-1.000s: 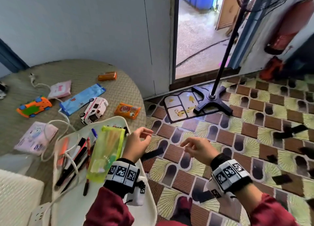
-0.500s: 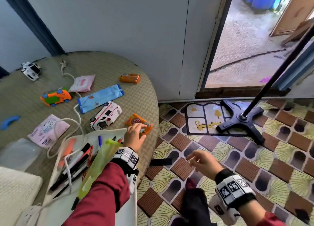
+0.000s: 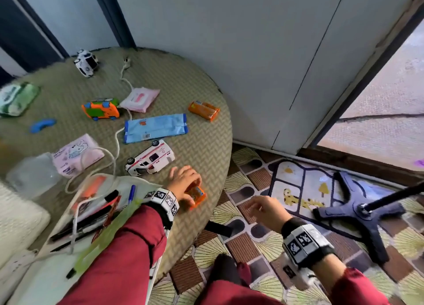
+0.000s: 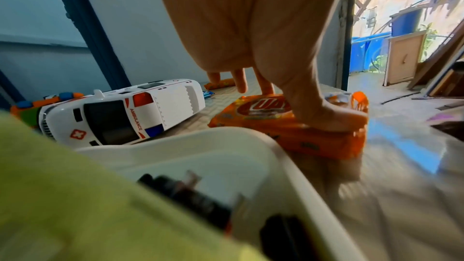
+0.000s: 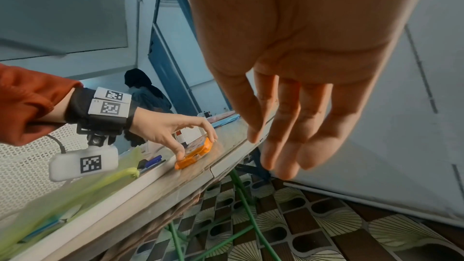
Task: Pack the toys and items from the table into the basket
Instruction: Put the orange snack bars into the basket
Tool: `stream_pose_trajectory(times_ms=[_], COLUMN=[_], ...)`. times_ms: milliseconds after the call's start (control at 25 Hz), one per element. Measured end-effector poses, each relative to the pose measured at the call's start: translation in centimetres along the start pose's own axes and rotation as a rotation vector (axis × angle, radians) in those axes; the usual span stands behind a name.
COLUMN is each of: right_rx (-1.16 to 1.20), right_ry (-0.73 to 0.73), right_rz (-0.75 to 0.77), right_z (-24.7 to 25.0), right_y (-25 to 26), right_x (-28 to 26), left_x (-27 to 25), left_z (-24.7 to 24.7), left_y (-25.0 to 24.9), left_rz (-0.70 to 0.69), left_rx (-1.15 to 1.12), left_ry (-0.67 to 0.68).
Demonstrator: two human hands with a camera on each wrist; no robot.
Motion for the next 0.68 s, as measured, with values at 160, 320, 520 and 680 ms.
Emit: stream_pose_trajectory(times_ms=[160, 320, 520, 680], right_rx=[0.007, 0.024, 0.044, 0.083], right_ry=[0.049, 0.068, 0.016, 0.001], right_rz=[0.044, 0.073, 0.121, 0.142], right_z=[1.2, 2.5, 4.8, 5.9], right_y=[1.1, 2.5, 5.3, 7.0], right_x=[3.7, 7.6, 12.7, 15.4], left_x=[1.4, 2.8, 4.1, 4.1], left_z=[0.9, 0.7, 2.6, 4.5], left_y=[0.0, 0.4, 2.3, 4.2], left_rz=[-0.054, -0.088, -0.050, 0.042], left_rx=[-0.100, -0.122, -0.361, -0.748], left_ry=[0.019, 0.114, 0.075, -0.127])
Point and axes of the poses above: each hand's wrist, its own x-axis towards the middle knuckle, its own z-axis out of the back of the hand, y = z × x, the point moved 7 cm from there along x, towards the middle knuckle, and after that the axes turned 3 degrees about y, right-handed, at the moved point
